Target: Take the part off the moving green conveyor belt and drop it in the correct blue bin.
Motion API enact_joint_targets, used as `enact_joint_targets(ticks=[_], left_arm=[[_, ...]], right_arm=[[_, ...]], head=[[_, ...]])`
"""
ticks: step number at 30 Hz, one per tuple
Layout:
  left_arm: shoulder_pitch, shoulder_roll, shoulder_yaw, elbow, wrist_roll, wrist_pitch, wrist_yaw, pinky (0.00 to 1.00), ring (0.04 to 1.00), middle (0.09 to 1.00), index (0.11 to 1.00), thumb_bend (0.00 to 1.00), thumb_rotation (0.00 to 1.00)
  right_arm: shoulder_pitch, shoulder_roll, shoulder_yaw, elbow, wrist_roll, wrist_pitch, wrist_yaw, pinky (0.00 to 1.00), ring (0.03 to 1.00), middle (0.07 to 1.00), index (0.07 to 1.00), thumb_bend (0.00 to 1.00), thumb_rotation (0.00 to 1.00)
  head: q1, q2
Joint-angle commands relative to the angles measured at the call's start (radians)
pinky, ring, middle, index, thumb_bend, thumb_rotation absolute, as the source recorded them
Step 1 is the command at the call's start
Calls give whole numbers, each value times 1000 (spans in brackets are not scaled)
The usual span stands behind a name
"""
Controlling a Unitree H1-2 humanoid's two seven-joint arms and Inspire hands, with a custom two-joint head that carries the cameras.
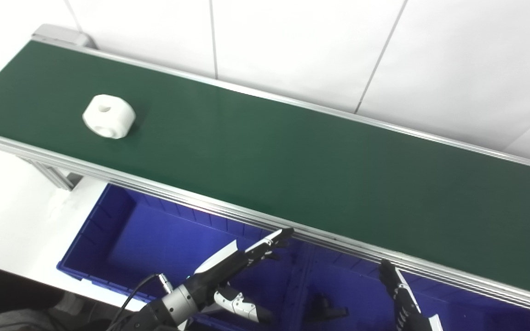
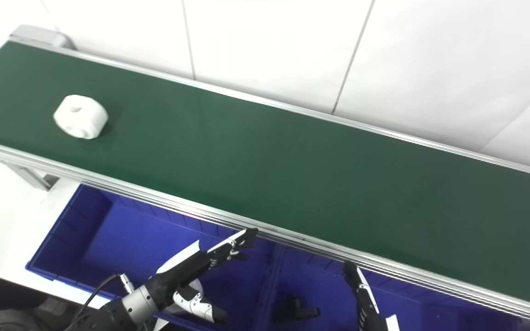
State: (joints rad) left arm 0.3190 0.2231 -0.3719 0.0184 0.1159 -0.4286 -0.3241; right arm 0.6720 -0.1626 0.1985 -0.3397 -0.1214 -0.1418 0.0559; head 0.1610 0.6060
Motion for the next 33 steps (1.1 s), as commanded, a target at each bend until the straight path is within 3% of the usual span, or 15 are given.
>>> enact_joint_targets(ticks=[1,4,19,24,28,29,33], left_arm=[[-9,0,-14,-19,7,-41,25,867,947,1000,998,793,552],[-13,5,-28,-15,5,-41,39,851,945,1000,997,779,520],[-12,24,-60,-31,-15,-41,96,851,940,985,980,782,483],[1,24,-39,-76,-58,-41,102,838,929,973,964,803,499],[6,27,-11,-145,-59,-41,116,898,942,961,959,803,523],[6,25,-2,-163,-72,-41,114,908,948,961,960,807,521],[-14,18,28,-234,-90,-31,103,935,975,986,978,822,538]], right_arm=[[-3,-6,-8,9,22,-91,6,1000,979,949,955,932,221],[-8,-7,-12,40,35,-138,8,1000,966,939,963,913,184],[-17,2,-21,75,26,-178,11,1000,955,932,952,906,155],[-12,9,-18,57,24,-142,13,1000,971,938,956,919,145],[-1,23,-15,21,-10,-102,7,1000,947,924,942,920,167],[0,25,-14,13,-17,-92,8,916,919,917,938,916,170],[0,32,-15,0,-40,-81,7,874,892,898,914,927,203]], head=[[2,-9],[2,-13],[-7,-47],[-54,-32],[-98,-14],[-113,-6],[-120,4]])
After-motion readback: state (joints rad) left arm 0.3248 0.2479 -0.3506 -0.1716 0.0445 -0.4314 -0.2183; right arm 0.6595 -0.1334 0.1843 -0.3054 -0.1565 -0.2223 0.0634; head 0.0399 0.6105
